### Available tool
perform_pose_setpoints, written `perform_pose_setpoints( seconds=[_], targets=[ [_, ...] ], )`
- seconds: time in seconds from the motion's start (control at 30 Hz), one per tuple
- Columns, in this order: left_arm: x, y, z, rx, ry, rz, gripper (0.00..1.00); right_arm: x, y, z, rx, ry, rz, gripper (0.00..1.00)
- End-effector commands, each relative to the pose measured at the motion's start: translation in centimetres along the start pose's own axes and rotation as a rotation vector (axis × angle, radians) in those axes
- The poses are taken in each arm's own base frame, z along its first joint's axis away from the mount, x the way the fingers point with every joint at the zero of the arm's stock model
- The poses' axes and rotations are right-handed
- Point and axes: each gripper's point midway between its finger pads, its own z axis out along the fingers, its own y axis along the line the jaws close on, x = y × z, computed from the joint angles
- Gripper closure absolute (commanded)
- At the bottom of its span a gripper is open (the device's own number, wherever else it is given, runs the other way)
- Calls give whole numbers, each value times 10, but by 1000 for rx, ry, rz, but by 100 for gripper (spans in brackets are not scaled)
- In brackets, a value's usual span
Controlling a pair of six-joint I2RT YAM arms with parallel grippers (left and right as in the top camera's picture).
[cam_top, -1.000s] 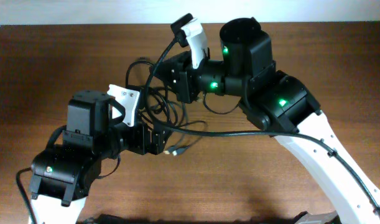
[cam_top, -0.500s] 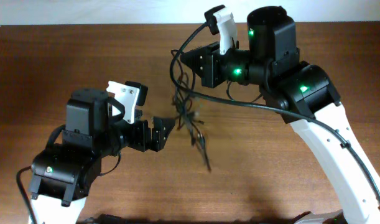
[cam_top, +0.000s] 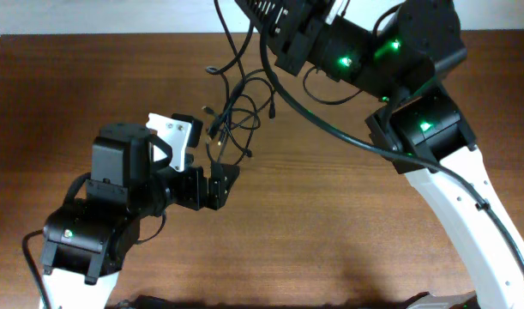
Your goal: Untangle cables
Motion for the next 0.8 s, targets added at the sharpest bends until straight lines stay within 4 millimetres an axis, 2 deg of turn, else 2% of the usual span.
perform_pose_setpoints(
  seconds=[0.0, 0.07, 0.13, 0.23, 0.3, 0.37, 0.43, 0.47, 0.5, 0.53, 0.6, 0.77],
  targets=[
    [-3, -1, -2, -3, -9, 19, 1, -17, 21, -7, -40, -39, 0, 96],
    [-3, 1, 0, -14, -3, 19, 1, -23, 27, -8, -70, -58, 124, 96],
    [-3, 9, 5, -45, 11, 12, 0, -30, 45, -10, -151, -68, 165, 96],
    [-4, 37, 20, -175, 45, -4, 1, -31, 69, -15, -264, -33, 208, 96],
    [-8, 52, 34, -233, 58, -8, 9, -25, 74, -17, -292, 12, 225, 96],
    [-14, 57, 49, -233, 66, -10, 31, -18, 79, -18, -318, 51, 220, 96],
    [-17, 62, 60, -234, 73, -12, 33, -15, 82, -19, -333, 83, 256, 96],
    [-19, 64, 66, -234, 76, -13, 62, -14, 83, -20, -337, 92, 269, 96],
    [-18, 66, 71, -236, 86, -17, 96, -14, 85, -20, -347, 90, 260, 96],
    [-16, 67, 73, -238, 97, -19, 100, -15, 88, -21, -356, 87, 251, 96],
    [-13, 69, 77, -241, 114, -24, 100, -18, 91, -23, -373, 78, 232, 96],
    [-4, 91, 68, -375, 145, -25, 100, -34, 106, -32, -438, 11, 138, 96]
  ],
)
